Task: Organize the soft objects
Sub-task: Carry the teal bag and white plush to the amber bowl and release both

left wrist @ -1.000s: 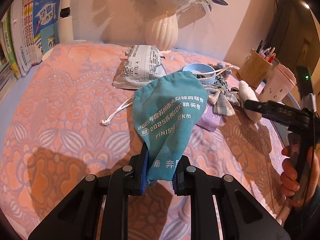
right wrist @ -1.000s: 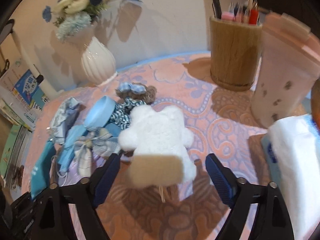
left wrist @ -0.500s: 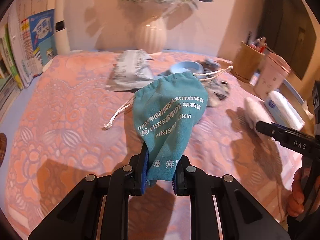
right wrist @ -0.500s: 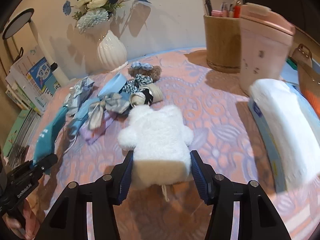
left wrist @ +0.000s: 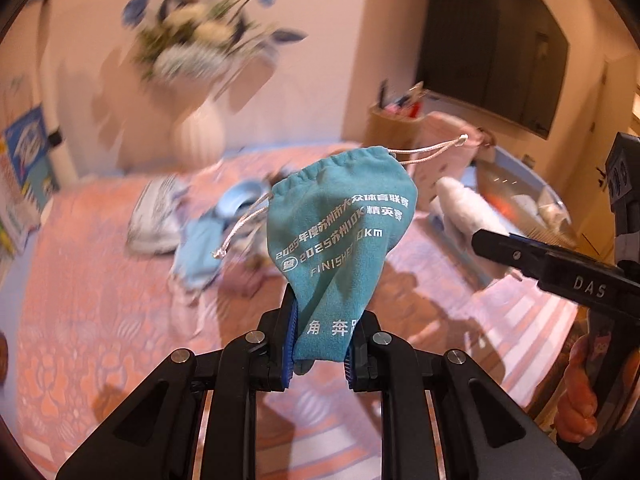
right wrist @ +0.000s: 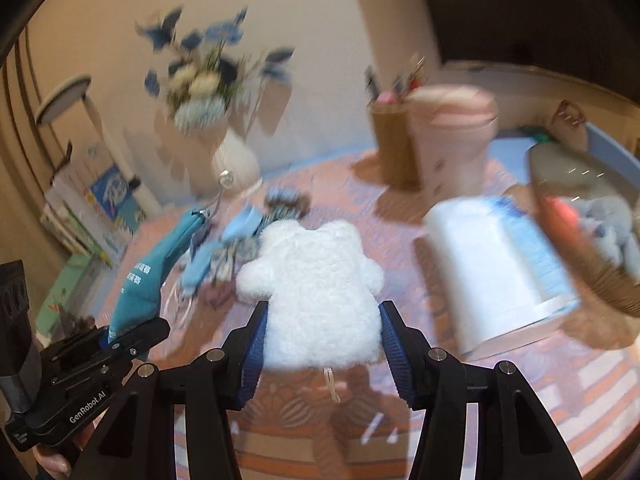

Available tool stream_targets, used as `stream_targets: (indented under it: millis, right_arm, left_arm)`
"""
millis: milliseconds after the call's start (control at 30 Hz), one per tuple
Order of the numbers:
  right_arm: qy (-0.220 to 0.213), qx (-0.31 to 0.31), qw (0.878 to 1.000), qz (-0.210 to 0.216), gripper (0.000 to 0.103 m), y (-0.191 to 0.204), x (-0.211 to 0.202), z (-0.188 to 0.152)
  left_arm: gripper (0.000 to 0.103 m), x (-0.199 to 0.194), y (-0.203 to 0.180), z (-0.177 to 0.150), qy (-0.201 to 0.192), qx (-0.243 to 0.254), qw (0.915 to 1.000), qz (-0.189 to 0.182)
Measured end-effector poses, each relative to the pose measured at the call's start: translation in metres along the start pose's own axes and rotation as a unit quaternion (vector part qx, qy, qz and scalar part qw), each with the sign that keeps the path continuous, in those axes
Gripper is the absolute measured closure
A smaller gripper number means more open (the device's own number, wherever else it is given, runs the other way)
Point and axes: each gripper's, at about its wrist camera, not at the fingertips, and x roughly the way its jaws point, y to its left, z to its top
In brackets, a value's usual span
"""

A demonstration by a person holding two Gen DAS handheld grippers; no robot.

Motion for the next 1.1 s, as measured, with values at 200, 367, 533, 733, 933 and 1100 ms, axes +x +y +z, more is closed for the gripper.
stream_targets:
  millis: [200,367,533,733,933,1100]
  right_arm:
    - [-0.069,0.03,0.995,-0.06,0.05,-0.05,-0.055,0.027]
    - [-0.109,0.076,0.981,-0.142,0.05,-0.113,-0.089,0.053]
    - [-0.12,0.152,0.966,-0.174,0.05,-0.183,-0.101,0.072]
    - [-0.091,0.204,0.957,-0.183,0.05,-0.236,-0.083,0.079]
    - [-0.061,0.22,0.958,-0.173,0.049,-0.254,-0.068,0.068]
    - [-0.048,0.217,0.961,-0.167,0.037,-0.258,-0.069,0.059]
  left_arm:
    - [0.088,0.008,-0.057,0.039,-0.022,0.055,0.9978,-0.029]
    - [0.088,0.026,-0.122,0.081,-0.029,0.098,0.992,-0.075]
    - [0.087,0.058,-0.19,0.115,-0.027,0.141,0.9844,-0.101]
    - [0.087,0.114,-0.244,0.129,0.005,0.168,0.9794,-0.112]
    - [0.086,0.156,-0.265,0.121,0.036,0.18,0.978,-0.1]
    - [0.047,0.172,-0.265,0.109,0.073,0.189,0.9738,-0.104]
